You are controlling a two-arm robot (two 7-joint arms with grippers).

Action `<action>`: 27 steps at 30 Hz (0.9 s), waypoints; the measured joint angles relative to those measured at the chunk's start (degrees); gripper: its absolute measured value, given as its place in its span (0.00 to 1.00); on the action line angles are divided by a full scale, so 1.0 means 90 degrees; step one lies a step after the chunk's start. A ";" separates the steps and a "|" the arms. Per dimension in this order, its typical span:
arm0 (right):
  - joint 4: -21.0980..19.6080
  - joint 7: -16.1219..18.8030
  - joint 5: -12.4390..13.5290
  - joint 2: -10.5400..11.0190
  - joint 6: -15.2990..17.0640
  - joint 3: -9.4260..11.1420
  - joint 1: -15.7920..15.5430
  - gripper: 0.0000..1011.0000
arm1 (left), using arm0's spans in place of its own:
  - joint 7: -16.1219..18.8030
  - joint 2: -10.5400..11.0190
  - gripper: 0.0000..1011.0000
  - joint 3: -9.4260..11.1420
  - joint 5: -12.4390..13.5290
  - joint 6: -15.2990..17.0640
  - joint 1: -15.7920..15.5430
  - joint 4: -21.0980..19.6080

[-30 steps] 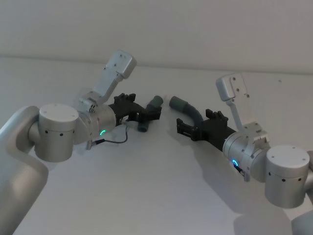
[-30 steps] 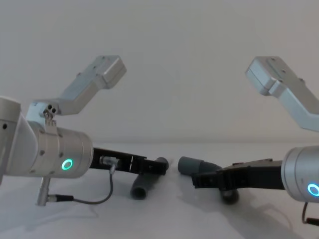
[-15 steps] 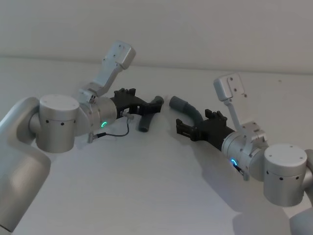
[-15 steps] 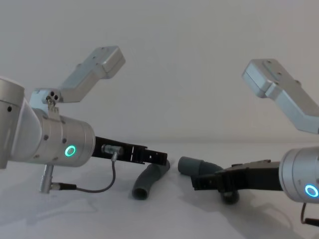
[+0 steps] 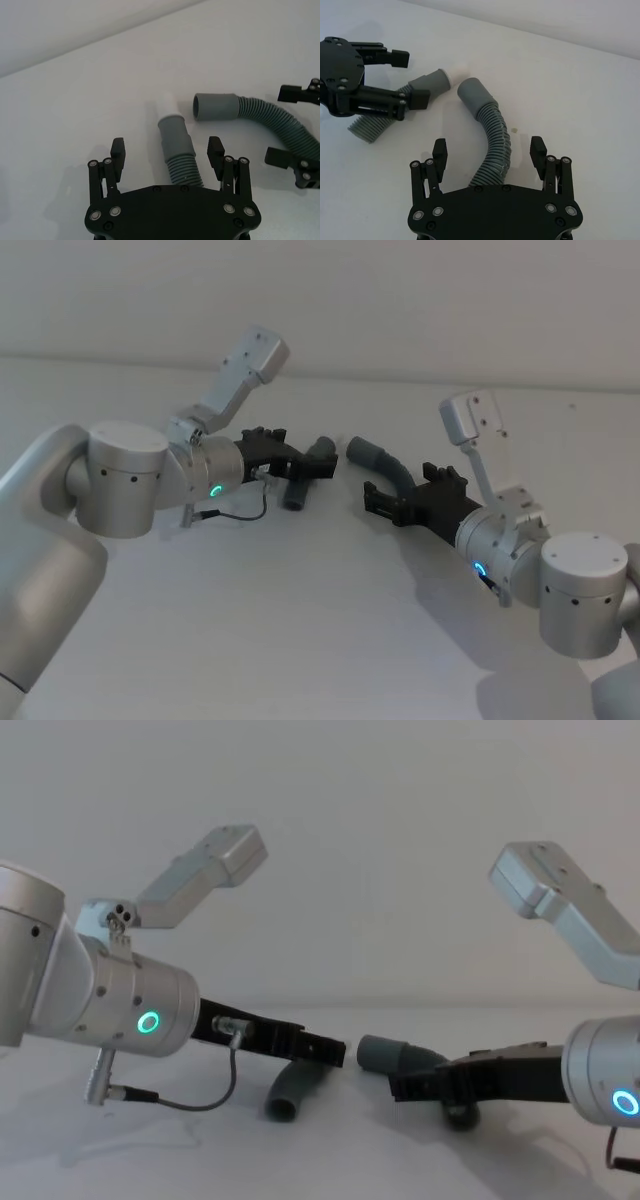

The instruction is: Use both hands to pick up one end of the pipe from the table, align the ends, and insert them.

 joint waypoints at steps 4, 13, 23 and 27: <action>0.0019 0.0002 -0.0008 -0.0017 -0.0004 0.0020 0.0001 1.00 | -0.0090 0.0048 0.99 0.0098 0.0056 0.0055 -0.0090 0.0077; 0.0067 0.0003 -0.0035 -0.0067 -0.0033 0.0083 -0.0013 1.00 | -0.0237 0.0178 0.99 0.0333 0.0262 0.0127 -0.0267 0.0202; 0.0095 0.0002 -0.0049 -0.0114 -0.0077 0.0133 -0.0044 0.94 | -0.0310 0.0254 0.97 0.0447 0.0411 0.0107 -0.0350 0.0254; 0.0101 0.0001 -0.0053 -0.0121 -0.0085 0.0143 -0.0052 0.88 | -0.0322 0.0269 0.89 0.0472 0.0440 0.0095 -0.0368 0.0264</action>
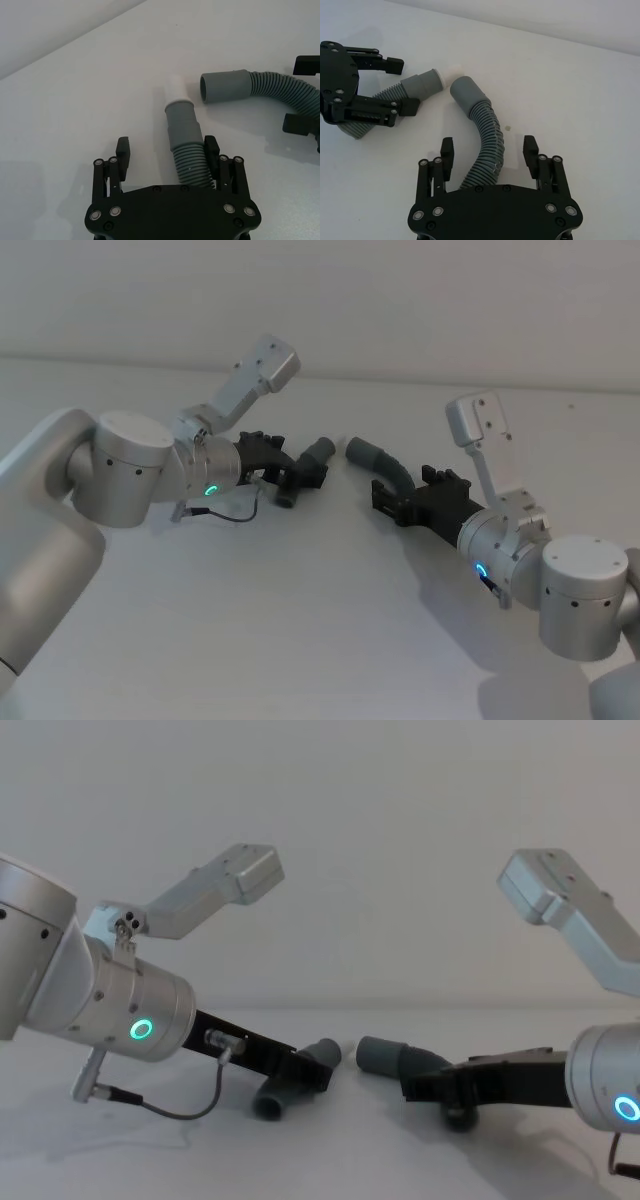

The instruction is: Use both hands to pick up one end of the pipe from the table, align the ends, and insert them.

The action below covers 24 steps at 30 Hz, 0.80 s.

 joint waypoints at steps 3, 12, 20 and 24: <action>0.0002 -0.0001 -0.0002 -0.0006 -0.0007 0.0006 -0.0003 0.78 | -0.0007 0.0010 0.86 0.0015 0.0019 -0.0007 -0.0012 0.0008; 0.0009 -0.0002 -0.0008 -0.0013 -0.0016 0.0013 -0.0009 0.52 | -0.0018 0.0029 0.79 0.0043 0.0060 -0.0019 -0.0031 0.0020; 0.0012 -0.0004 -0.0009 -0.0018 -0.0022 0.0020 -0.0013 0.27 | -0.0024 0.0039 0.75 0.0055 0.0080 -0.0022 -0.0037 0.0028; 0.0012 -0.0004 -0.0009 -0.0020 -0.0023 0.0022 -0.0015 0.23 | -0.0025 0.0041 0.72 0.0058 0.0086 -0.0022 -0.0039 0.0030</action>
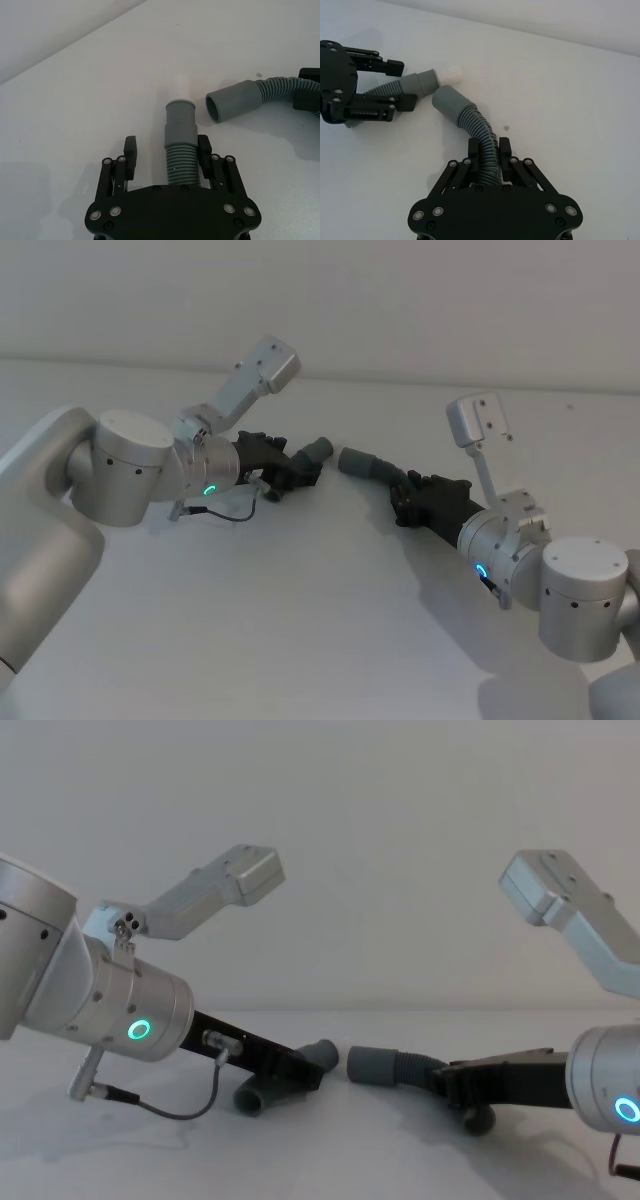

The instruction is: Use both hands to pick up one end of the pipe from the table, align the ends, and insert them.

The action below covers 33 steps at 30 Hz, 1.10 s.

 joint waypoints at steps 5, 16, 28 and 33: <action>0.0000 0.0000 0.0000 -0.0003 -0.0001 0.0000 -0.0001 0.23 | -0.0001 0.0002 0.69 0.0004 0.0005 0.0000 -0.0003 0.0001; 0.0000 0.0000 0.0000 -0.0003 0.0000 -0.0001 -0.0001 0.20 | -0.0001 0.0007 0.62 0.0010 0.0014 -0.0001 -0.0005 0.0007; 0.0000 0.0000 0.0001 -0.0003 0.0000 -0.0001 0.0000 0.17 | 0.0001 0.0009 0.54 0.0010 0.0018 -0.0001 -0.0004 0.0009; -0.0001 0.0000 0.0001 -0.0003 0.0000 0.0003 0.0000 0.17 | 0.0001 0.0009 0.50 0.0010 0.0019 0.0000 -0.0004 0.0009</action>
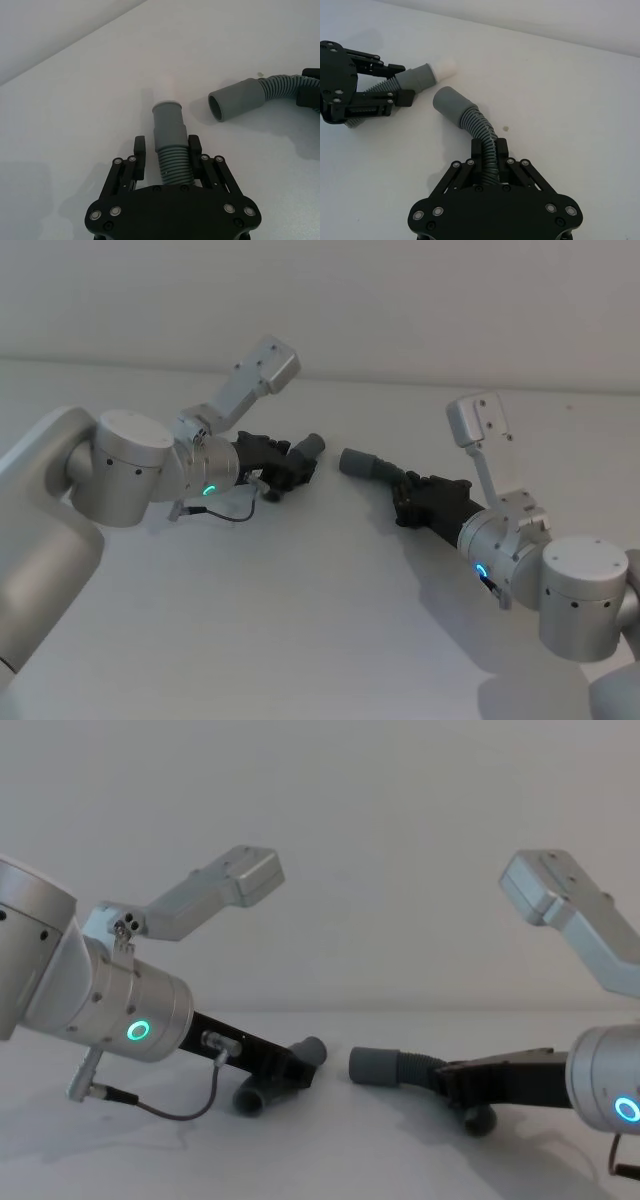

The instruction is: Use both hands to pick up one end of the pipe from the table, align the ends, and insert them.

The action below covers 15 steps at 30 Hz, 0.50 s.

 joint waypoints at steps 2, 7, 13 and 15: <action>-0.0004 0.0003 -0.0001 0.0003 -0.0002 0.0006 0.0000 0.17 | 0.0000 0.0000 0.49 -0.0001 0.0000 0.0000 0.0000 0.0000; -0.0029 0.0038 -0.0009 0.0017 -0.0007 0.0017 0.0005 0.16 | -0.0004 0.0003 0.46 -0.0002 0.0007 0.0000 -0.0002 0.0000; -0.0101 0.0108 -0.0019 0.0054 -0.0033 0.0038 0.0003 0.16 | -0.0038 0.0036 0.42 0.0017 0.0068 -0.0042 -0.0021 -0.0021; -0.0164 0.0145 -0.0033 0.0088 -0.0073 0.0056 -0.0009 0.15 | -0.0046 0.0052 0.41 0.0027 0.0093 -0.0059 -0.0029 -0.0031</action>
